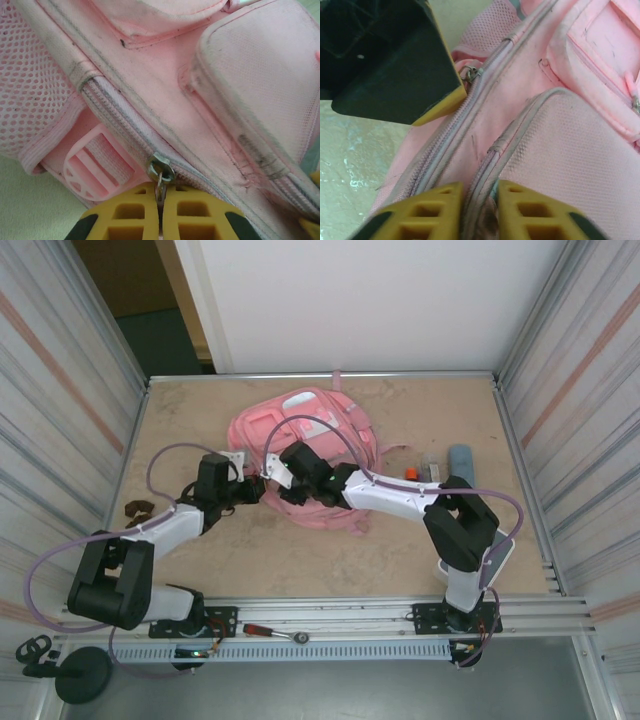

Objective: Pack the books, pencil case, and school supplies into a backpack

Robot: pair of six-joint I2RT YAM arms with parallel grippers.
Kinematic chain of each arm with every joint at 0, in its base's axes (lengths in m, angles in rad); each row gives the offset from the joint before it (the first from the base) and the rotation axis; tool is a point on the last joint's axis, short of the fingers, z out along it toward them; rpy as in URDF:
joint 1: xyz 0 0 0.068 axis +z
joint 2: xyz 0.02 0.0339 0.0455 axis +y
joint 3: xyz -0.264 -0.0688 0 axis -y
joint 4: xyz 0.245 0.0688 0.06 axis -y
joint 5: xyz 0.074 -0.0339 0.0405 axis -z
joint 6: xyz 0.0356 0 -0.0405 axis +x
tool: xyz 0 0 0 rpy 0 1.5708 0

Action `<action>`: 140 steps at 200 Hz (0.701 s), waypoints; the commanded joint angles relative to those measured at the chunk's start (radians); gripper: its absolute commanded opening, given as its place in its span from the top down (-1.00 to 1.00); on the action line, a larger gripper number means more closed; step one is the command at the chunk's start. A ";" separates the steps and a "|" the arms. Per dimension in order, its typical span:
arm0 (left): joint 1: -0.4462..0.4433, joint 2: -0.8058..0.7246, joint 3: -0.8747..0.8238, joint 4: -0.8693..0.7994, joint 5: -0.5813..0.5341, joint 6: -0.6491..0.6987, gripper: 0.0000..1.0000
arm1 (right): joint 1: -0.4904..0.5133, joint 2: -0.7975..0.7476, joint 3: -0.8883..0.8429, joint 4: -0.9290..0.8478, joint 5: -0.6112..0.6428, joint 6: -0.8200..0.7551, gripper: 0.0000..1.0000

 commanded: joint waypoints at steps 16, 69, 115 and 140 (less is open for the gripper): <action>0.044 -0.043 -0.005 -0.011 -0.062 0.033 1.00 | -0.012 -0.073 -0.054 0.003 0.049 0.026 1.00; 0.179 0.072 0.077 -0.018 -0.071 0.010 1.00 | -0.021 -0.206 -0.178 0.045 -0.075 0.060 1.00; 0.207 0.112 0.132 -0.039 -0.068 0.014 0.93 | -0.027 -0.179 -0.156 0.029 -0.064 0.062 1.00; 0.211 0.050 0.114 -0.046 0.004 0.040 1.00 | -0.045 -0.168 -0.143 0.002 -0.023 0.078 1.00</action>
